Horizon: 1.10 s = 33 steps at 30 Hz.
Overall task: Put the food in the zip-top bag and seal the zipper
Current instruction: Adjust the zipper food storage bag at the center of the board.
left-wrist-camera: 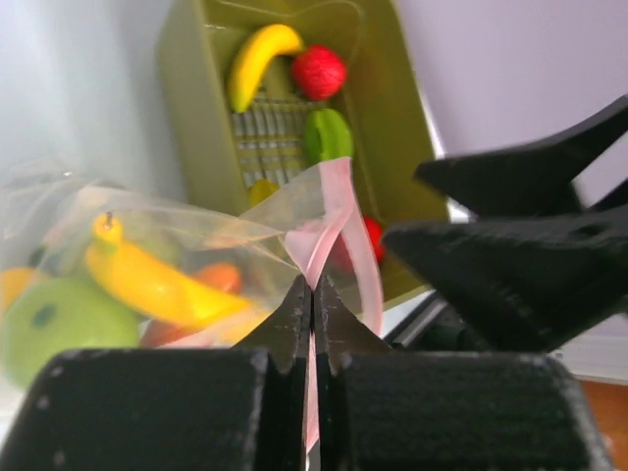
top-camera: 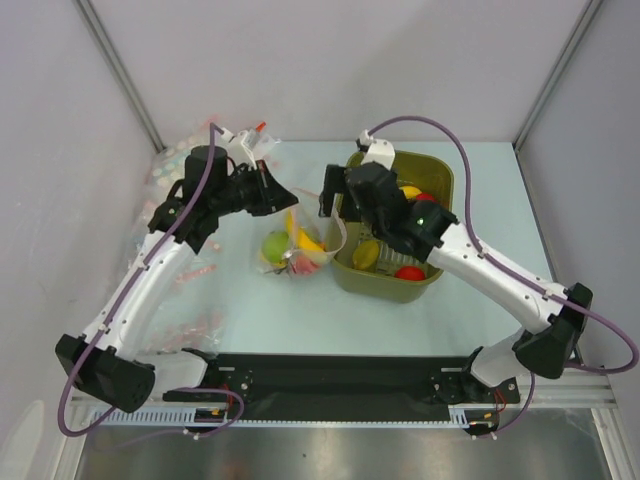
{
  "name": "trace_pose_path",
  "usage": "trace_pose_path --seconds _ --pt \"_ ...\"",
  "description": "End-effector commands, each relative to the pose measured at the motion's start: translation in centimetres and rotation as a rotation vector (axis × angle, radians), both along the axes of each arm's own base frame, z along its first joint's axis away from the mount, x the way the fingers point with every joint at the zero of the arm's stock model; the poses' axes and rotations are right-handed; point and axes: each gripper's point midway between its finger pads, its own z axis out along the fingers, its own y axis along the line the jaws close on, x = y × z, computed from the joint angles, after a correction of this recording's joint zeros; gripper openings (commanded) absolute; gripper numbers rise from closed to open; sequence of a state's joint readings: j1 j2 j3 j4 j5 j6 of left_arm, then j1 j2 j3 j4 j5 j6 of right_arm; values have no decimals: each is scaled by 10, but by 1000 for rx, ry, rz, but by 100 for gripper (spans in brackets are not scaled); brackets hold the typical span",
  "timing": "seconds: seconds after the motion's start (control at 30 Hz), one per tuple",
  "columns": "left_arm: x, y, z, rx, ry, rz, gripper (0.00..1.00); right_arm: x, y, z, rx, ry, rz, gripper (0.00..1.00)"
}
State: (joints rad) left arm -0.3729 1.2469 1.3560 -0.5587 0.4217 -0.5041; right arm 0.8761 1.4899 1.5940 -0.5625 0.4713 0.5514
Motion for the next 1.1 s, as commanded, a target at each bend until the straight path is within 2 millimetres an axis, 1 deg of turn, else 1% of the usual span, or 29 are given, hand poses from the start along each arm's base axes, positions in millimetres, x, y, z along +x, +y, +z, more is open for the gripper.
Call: trace_pose_path --seconds 0.0,0.03,0.07,0.1,0.13,0.17,0.2,0.23,0.27,0.3,0.33,0.37,0.4,0.47,0.5,0.53,0.57,0.6,0.63,0.67,0.7,0.73,0.77,0.83,0.87,0.9,0.93,0.97,1.07 --pt "-7 -29 38 -216 -115 -129 0 -14 -33 -13 8 13 -126 100" --pt "-5 -31 38 -234 -138 -141 0 -19 -35 -20 16 38 -121 100" --pt "-7 -32 13 -265 -50 -128 0 -23 -33 -23 62 64 -132 100" --pt "-10 -36 3 -334 17 -132 0 -27 -28 -27 70 59 -77 100" --pt "-12 -44 13 -508 41 -171 0 -29 -14 -28 82 48 12 100" --pt "-14 -49 18 -539 40 -219 0 -27 -13 -32 67 48 12 100" --pt "-14 -52 0 -514 124 -239 0 -28 -9 -28 111 73 8 100" --pt "-10 -51 0 -500 98 -227 0 -29 -7 -32 110 75 23 100" --pt "-8 -47 -9 -495 78 -209 0 -27 -6 -32 113 59 26 100" --pt "-2 -43 -8 -495 49 -183 0 -23 -12 -35 88 49 -1 100" --pt "3 -37 -14 -466 45 -161 0 -16 -20 -44 42 41 -37 100" --pt "4 -35 -18 -454 55 -147 0 -6 -25 -44 27 9 -50 100" --pt "-1 -37 -18 -465 70 -191 0 -1 -35 -60 -51 1 -66 100" --pt "-5 -33 -3 -501 56 -240 0 11 -41 -73 -100 -20 -59 100" --pt "-1 -22 -4 -482 74 -203 0 9 -38 -83 -85 10 -43 100" --pt "5 -14 5 -456 22 -189 0 7 -27 -88 -68 34 18 100" --pt "10 -4 9 -450 1 -165 0 0 -13 -87 -55 37 99 100" --pt "14 6 11 -446 -10 -143 0 -2 -7 -87 -58 35 122 100" --pt "23 29 13 -445 -27 -84 0 -2 -6 -90 -83 27 135 100" --pt "27 38 11 -450 -21 -48 0 -2 -5 -92 -99 18 140 100" --pt "32 50 17 -462 -66 -15 0 0 -6 -94 -110 22 132 100" --pt "28 53 12 -494 -44 3 0 -1 -9 -96 -132 35 130 100" --pt "28 56 16 -507 -73 4 0 -1 -12 -98 -149 36 115 100" --pt "24 55 11 -512 -56 2 0 -3 -13 -99 -149 35 122 100" --pt "23 56 13 -509 -64 4 0 -6 -16 -101 -150 33 131 100" --pt "27 65 12 -505 -69 35 0 -9 -15 -100 -140 30 148 100" --pt "27 66 14 -498 -79 34 0 -10 -14 -96 -121 17 158 100" --pt "26 67 16 -495 -87 40 0 -16 -12 -96 -104 16 195 100" --pt "28 71 15 -483 -97 64 0 -22 -6 -86 -65 -12 251 95"
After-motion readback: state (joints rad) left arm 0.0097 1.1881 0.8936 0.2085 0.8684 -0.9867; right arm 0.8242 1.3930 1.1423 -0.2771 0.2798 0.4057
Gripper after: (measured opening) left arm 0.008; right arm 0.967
